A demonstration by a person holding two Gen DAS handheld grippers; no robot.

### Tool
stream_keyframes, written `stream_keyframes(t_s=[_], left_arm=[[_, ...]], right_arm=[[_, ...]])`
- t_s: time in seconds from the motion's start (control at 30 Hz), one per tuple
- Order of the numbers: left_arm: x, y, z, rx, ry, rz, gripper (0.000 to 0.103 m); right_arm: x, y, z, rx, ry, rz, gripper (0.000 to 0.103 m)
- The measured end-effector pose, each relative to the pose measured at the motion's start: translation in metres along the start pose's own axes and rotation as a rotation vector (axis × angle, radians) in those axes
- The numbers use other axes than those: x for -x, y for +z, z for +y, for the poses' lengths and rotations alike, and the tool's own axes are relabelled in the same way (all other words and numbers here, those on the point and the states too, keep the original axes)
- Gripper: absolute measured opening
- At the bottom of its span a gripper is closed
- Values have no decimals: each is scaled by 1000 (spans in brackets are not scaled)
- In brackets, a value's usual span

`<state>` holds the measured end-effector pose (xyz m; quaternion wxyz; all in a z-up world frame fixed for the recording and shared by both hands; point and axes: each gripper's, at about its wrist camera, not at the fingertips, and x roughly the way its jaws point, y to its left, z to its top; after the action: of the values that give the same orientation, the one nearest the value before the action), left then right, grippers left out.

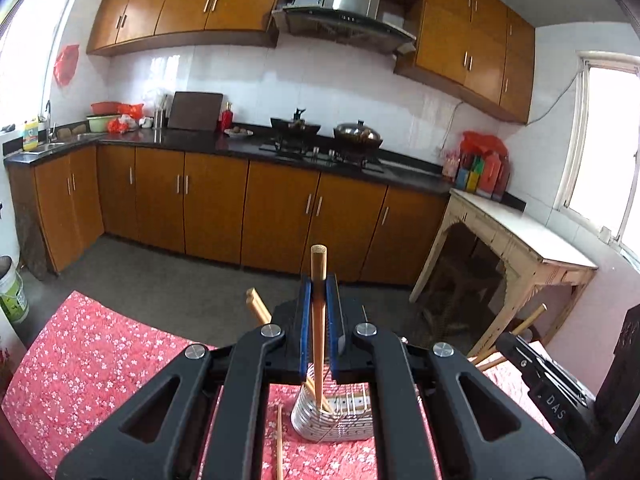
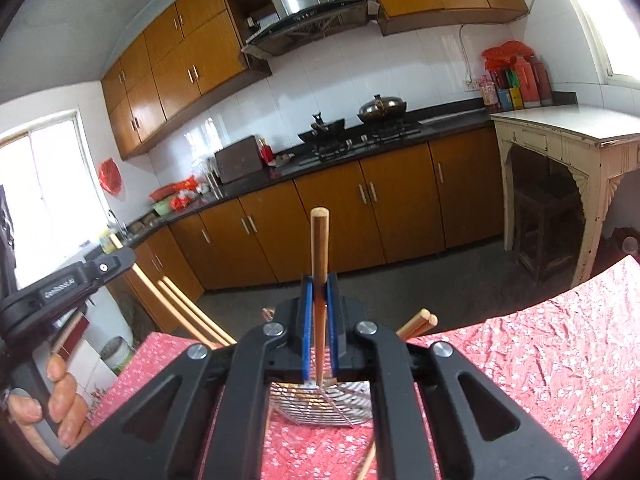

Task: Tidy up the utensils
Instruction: 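Lower the chopsticks into the wire holder and open both tools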

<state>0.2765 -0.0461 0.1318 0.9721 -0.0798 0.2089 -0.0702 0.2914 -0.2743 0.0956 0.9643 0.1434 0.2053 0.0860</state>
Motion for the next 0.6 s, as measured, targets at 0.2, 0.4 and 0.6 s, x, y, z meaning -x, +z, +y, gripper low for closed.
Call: stream_keyframes(t_s=[0.2, 0.4, 0.6], left_arm=[[-5, -3, 6, -8, 19, 40, 7], [8, -1, 18, 9, 32, 42, 8], [24, -4, 35, 33, 59, 35, 11]], right_arm=[[7, -3, -3, -3, -56, -15, 21], [36, -5, -1, 19, -89, -60, 26], [68, -16, -1, 24, -111, -90, 27]])
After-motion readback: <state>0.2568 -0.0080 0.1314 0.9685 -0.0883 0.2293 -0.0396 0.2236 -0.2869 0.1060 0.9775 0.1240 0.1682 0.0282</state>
